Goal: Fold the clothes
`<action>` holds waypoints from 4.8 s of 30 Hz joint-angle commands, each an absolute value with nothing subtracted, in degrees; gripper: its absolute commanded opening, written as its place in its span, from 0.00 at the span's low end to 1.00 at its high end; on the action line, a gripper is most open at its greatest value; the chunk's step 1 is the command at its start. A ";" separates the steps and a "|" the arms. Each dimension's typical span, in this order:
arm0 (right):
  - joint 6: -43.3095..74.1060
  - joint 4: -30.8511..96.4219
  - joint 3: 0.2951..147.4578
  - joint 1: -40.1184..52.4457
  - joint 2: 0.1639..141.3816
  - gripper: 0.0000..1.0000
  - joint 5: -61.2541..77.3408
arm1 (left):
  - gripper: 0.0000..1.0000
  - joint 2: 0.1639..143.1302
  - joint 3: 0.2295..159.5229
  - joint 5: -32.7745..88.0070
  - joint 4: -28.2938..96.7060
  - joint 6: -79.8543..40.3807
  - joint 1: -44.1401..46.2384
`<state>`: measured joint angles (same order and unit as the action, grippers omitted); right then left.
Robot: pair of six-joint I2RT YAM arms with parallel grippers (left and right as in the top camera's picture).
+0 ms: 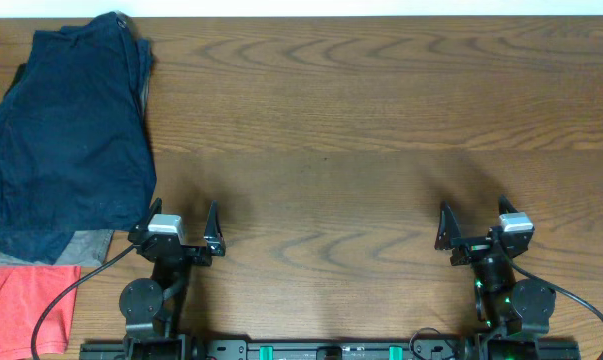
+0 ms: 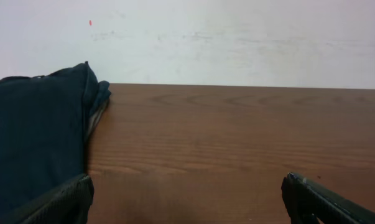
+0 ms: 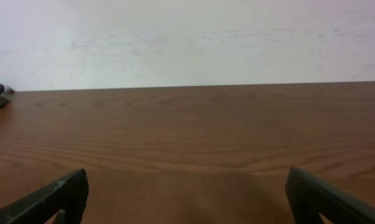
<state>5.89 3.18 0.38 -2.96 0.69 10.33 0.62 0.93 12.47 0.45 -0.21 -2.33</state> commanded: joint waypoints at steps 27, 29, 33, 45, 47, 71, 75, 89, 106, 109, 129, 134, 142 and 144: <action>5.72 3.42 0.32 -2.07 0.38 0.99 9.85 | 0.98 0.23 0.23 13.04 2.96 -0.73 -2.07; 5.72 3.44 0.32 -2.07 0.38 0.99 9.85 | 0.98 0.23 0.23 13.04 2.96 -0.71 -2.07; 5.72 3.42 0.32 -2.07 0.38 0.99 9.85 | 0.98 0.23 0.23 13.04 2.96 -0.71 -2.07; 5.72 3.42 0.32 -2.07 0.38 0.99 9.85 | 0.98 0.23 0.23 13.04 2.96 -0.73 -2.07; 5.72 3.44 0.32 -2.07 0.38 0.99 9.85 | 0.98 0.23 0.23 13.04 2.96 -0.73 -2.07; 5.72 3.42 0.32 -2.07 0.38 0.99 9.85 | 0.98 0.23 0.23 13.04 2.94 -0.73 -2.07; 5.72 3.44 0.32 -2.07 0.38 0.99 9.85 | 0.98 0.23 0.23 13.04 2.96 -0.73 -2.07; 5.76 3.44 0.32 -2.07 0.43 0.99 10.15 | 0.98 0.23 0.23 13.04 2.94 -0.73 -2.07; 5.72 3.27 0.32 -2.07 0.54 0.99 10.50 | 0.98 0.23 0.23 13.04 2.76 -0.73 -2.07; 5.72 3.25 0.32 -2.07 0.54 0.99 10.52 | 0.98 0.23 0.23 13.04 2.74 -0.73 -2.07; 5.61 4.60 25.23 -2.07 28.51 0.99 22.81 | 0.98 27.00 31.22 13.04 16.67 -5.15 -2.07; 5.61 10.66 38.70 -2.07 44.45 0.99 25.41 | 0.98 43.83 49.21 13.08 27.66 -0.58 -2.07; 2.07 27.14 60.55 -2.07 69.32 0.99 26.46 | 0.98 73.32 83.05 14.79 49.95 11.07 -2.00; 2.09 26.04 62.70 -2.07 73.84 0.99 29.15 | 0.98 78.32 87.72 16.29 49.56 11.31 -2.00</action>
<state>3.64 26.09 59.59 -2.96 69.67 25.54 73.56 82.35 14.00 48.88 7.81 -2.15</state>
